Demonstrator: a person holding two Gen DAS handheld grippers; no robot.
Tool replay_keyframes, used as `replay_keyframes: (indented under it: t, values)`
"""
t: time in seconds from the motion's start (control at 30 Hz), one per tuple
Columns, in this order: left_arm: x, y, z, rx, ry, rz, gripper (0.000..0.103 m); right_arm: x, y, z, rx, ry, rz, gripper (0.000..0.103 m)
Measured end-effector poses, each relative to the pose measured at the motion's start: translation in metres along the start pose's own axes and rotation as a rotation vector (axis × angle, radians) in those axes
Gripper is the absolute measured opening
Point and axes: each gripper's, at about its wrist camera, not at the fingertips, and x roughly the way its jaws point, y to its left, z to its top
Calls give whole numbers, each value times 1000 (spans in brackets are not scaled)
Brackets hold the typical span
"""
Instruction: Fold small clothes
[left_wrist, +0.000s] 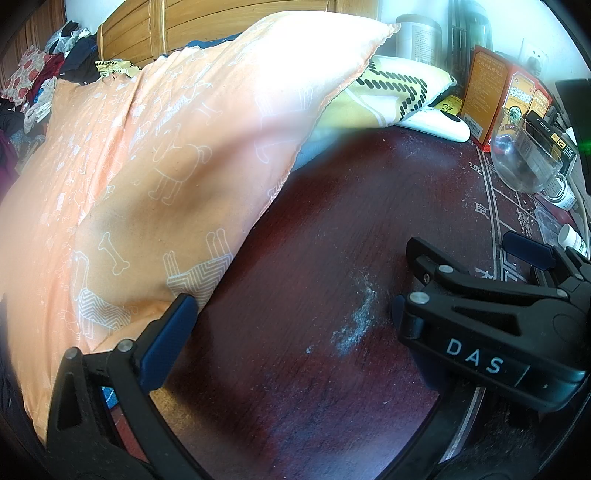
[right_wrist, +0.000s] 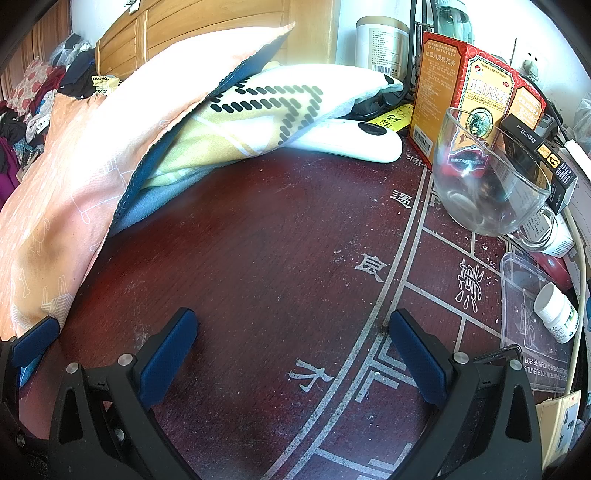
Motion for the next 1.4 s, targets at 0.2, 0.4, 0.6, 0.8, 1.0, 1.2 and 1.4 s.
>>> replay_keyframes:
  t: [0.2,0.4,0.6,0.8,1.0,1.2,1.4]
  values:
    - [5,5,3,0,0,0,103,1,0,1,0,0,0,103]
    - [-2,-3,-1,0,0,-1,103,2,0,1,0,0,0,103]
    - [-2,-3,-1,0,0,-1,103,2,0,1,0,0,-1,103]
    - [-2,-4,-1,0,1,-1,103,-1,0,-1,0,0,-1,103]
    - [-1,-4,-1,0,1,-2,103,-1,0,-1,0,0,-1,103]
    - [-2,-5,-1,0,1,-2,103,1,0,0,0,0,-1,103]
    - [-9,-11,-6,0,1,-2,103,1,0,0,0,0,0,103]
